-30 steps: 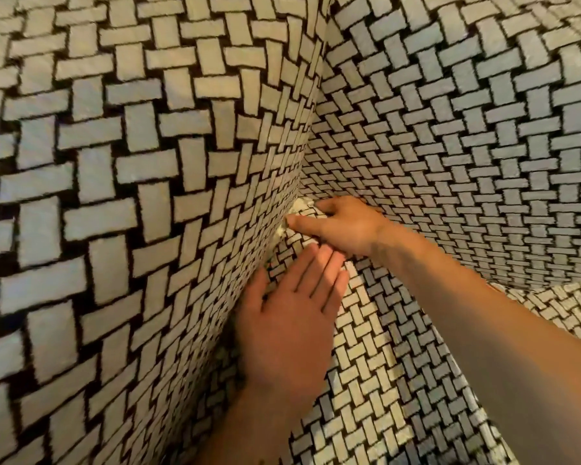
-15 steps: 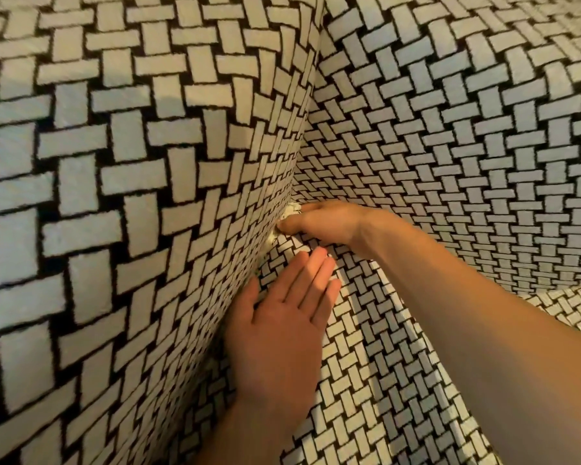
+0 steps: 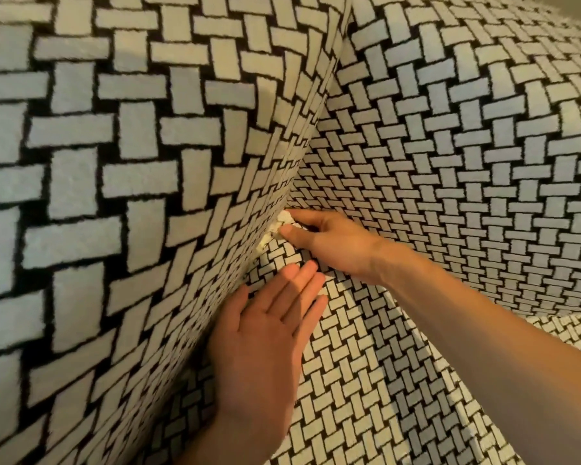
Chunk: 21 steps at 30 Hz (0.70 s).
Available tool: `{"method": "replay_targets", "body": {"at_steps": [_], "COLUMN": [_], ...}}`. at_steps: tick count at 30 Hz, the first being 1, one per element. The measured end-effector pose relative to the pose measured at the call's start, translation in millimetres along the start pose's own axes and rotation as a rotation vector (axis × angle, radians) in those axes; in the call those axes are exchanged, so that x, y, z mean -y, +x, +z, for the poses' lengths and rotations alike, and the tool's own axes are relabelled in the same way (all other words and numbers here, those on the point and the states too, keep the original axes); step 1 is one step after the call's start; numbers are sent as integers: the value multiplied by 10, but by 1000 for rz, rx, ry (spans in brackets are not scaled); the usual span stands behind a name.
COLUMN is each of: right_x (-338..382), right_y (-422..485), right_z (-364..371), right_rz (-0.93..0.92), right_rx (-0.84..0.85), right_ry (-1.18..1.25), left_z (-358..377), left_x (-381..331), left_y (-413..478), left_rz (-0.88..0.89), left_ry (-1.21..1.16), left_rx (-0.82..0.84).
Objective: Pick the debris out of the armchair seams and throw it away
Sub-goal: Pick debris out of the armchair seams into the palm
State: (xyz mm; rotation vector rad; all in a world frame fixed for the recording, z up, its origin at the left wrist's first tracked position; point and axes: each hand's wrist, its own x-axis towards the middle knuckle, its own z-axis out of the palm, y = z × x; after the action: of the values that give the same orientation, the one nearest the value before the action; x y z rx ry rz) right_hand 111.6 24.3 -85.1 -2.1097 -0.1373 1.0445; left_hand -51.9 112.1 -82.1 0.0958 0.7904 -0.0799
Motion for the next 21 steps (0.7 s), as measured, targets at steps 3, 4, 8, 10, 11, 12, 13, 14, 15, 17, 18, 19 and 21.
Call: {"method": "replay_targets", "body": {"at_steps": [3,4,8,10,11,12,13,14,15,17,18,19,21], "right_x": [-6,10,197,286,300,284,252,207,166,113,93,73,40], "right_y": [-12,-23,-38,-61,-56,-40,-70,-63,-64,-97,-94,-92,-83], "right_z": [-20,-10,-16,0,6,30,87,116,149,202,209,205,203], "right_rz": [-19,-11,42,33,28,19,-5,-22,-50,-107,-135,-162,-199], "right_rx": [3,12,66,7,-34,-71,-105,-130,-153,-192,-207,-223,-238], "right_ry": [-70,-72,-100,-129,-129,-110,-91,-78,-61,-34,-31,-28,-36], "left_z": [27,24,76,94,125,136,122,133,128,129,139,149,153], "left_x": [54,71,88,65,59,58,63,60,65,73,68,65,63], "left_y": [35,34,6,-37,-44,-41,-70,-72,-82,-133,-140,-133,-117], "left_rz": [56,57,78,72,70,73,91,85,89,103,105,99,76], "left_ry": [231,217,232,223,226,232,246,253,265,260,246,239,220], "left_rx": [59,65,51,76,90,103,99,97,102,114,113,114,112]}}
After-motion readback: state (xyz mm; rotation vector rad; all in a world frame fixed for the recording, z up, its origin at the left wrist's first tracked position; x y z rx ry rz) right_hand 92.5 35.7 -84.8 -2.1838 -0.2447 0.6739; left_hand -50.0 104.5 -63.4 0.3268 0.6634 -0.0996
